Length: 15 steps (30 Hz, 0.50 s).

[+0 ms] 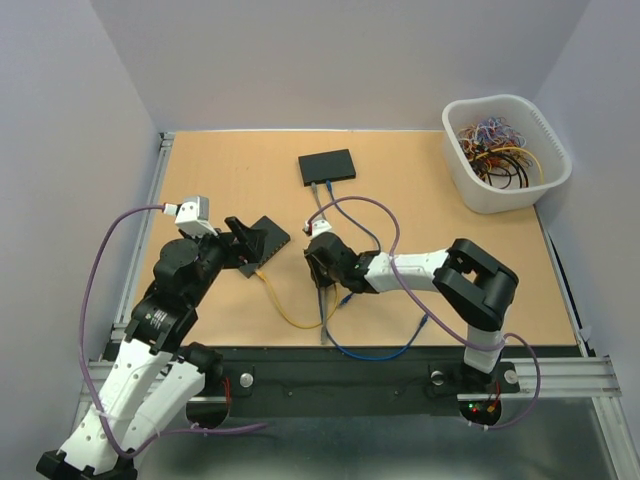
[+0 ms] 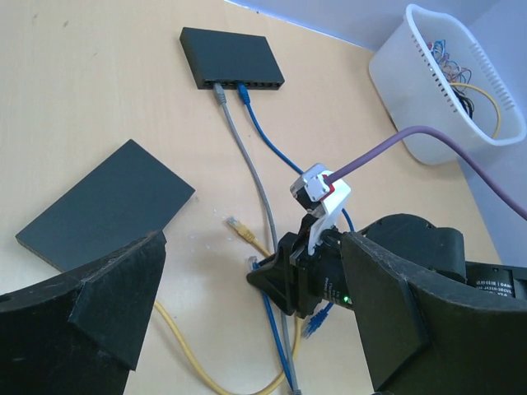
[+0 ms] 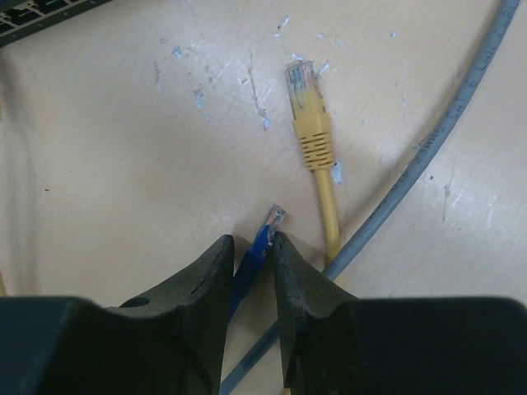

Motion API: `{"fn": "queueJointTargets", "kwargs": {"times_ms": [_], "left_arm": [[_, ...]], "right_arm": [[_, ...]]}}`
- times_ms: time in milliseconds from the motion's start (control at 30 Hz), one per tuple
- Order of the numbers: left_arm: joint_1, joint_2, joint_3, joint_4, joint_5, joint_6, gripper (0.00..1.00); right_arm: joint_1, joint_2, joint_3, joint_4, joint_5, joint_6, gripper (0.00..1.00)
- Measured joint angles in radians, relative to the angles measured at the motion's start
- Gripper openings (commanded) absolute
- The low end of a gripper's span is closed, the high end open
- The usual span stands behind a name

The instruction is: Insert the plug into the switch port

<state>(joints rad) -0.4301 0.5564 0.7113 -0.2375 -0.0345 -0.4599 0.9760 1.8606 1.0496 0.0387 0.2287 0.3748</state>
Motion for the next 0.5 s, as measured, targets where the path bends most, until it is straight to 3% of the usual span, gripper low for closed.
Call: {"fn": "queueJointTargets", "kwargs": {"times_ms": [133, 333, 500], "left_arm": [[0.000, 0.004, 0.000, 0.000, 0.000, 0.002, 0.99], [0.000, 0.004, 0.000, 0.000, 0.000, 0.003, 0.99], [0.000, 0.003, 0.000, 0.002, 0.008, 0.002, 0.96]], "right_arm": [[0.013, -0.002, -0.003, 0.000, 0.003, 0.022, 0.30], [0.038, -0.009, -0.020, 0.014, 0.005, 0.064, 0.00], [0.048, -0.067, -0.113, 0.072, -0.010, 0.072, 0.00]]}}
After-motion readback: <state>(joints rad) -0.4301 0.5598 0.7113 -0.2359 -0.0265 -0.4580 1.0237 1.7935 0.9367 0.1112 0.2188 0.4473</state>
